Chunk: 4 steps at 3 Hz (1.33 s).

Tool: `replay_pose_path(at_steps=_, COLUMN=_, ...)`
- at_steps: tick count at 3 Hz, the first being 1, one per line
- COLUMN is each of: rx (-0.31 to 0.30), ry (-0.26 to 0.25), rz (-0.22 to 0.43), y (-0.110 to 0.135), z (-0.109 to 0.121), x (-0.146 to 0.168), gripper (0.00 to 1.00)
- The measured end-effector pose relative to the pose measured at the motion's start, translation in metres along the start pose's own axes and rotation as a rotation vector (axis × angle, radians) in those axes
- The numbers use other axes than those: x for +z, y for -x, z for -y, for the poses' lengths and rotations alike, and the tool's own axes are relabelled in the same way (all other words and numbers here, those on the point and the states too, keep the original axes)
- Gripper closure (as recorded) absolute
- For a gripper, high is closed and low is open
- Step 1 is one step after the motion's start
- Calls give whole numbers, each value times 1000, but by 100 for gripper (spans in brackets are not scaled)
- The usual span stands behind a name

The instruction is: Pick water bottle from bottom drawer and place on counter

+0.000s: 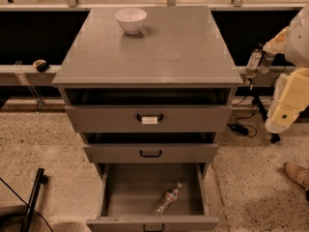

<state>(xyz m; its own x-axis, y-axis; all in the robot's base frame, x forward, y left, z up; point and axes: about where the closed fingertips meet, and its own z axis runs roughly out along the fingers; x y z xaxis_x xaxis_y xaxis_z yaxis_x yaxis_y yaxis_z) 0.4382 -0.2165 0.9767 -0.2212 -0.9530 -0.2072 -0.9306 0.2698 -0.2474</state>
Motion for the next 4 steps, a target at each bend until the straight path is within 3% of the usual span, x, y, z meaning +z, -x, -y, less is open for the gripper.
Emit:
replay_pose_path(at_steps=1, rx=0, ry=0, rz=0, y=0, z=0, x=0, gripper=0)
replay_pose_path(at_steps=2, rx=37, ry=29, rz=-30, y=-30, z=7, x=50, gripper=0)
replay_pose_path(at_steps=3, rx=59, ry=96, rz=-76, y=-86, z=2, x=127, gripper=0)
replay_pose_path(at_steps=4, rx=61, ry=111, rz=-76, y=-90, z=2, x=140, gripper=0)
